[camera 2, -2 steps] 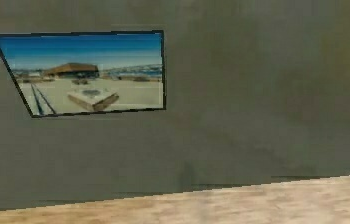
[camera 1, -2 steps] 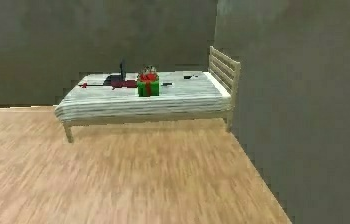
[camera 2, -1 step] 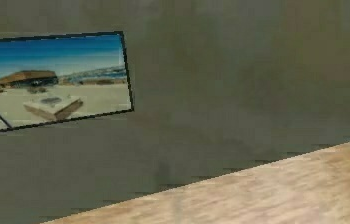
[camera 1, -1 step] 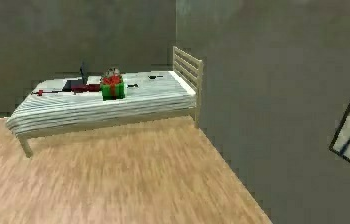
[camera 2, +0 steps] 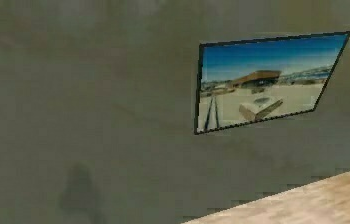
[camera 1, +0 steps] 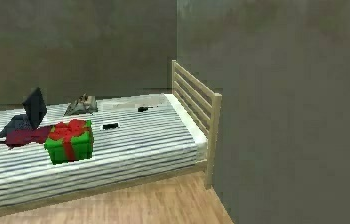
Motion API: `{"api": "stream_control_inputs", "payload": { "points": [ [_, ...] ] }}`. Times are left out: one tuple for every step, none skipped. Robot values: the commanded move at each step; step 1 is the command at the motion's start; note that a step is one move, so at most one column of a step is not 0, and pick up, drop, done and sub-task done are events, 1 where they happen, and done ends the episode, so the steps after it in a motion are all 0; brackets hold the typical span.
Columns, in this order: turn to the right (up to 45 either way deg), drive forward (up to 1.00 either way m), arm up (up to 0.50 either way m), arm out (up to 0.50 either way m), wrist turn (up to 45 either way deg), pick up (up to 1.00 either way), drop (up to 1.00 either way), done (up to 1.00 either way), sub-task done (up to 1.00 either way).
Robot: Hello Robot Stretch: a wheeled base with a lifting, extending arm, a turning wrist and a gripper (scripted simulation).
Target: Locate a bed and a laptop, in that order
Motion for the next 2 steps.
{"api": "stream_control_inputs", "payload": {
  "points": [
    [3.0, 0.0, 0.0, 0.0, 0.0, 0.0, 0.0, 0.0, 0.0],
    [0.0, 0.35, 0.0, 0.0, 0.0, 0.0, 0.0, 0.0, 0.0]
  ]
}}
